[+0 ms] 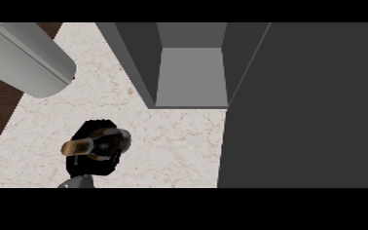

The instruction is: Pick up the wine, place it into the cabinet and close the cabinet

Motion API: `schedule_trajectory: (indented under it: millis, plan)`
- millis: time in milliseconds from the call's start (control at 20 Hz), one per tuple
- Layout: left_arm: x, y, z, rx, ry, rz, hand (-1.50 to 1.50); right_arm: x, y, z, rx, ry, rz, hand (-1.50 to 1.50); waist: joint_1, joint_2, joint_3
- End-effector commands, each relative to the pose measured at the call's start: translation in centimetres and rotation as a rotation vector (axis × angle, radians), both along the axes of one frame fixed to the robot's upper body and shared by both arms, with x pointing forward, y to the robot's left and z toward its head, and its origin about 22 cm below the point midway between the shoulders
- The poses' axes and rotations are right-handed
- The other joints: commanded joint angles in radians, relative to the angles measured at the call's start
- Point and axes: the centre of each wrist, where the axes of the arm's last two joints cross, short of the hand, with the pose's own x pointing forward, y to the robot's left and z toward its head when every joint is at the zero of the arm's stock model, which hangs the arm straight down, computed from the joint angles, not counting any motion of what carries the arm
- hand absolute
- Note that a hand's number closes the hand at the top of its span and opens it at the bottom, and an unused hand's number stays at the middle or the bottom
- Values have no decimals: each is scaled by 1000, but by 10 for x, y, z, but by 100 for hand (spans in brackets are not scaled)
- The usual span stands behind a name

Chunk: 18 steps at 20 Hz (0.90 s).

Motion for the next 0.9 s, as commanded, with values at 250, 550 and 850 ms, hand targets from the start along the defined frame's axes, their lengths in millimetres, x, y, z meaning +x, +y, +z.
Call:
schedule_trajectory:
  millis: [250,550,850]
  plan:
    - [13,-49,76,13,-21,-85,150,-41,-10,32,66,-56,48,-150,-7,1,-1]
    - [3,-103,135,11,-36,-81,150,-34,-10,23,76,-51,31,-150,-12,4,-1]
    - [26,-150,157,21,0,-77,150,-33,-12,29,49,-59,62,-150,-22,10,-2]
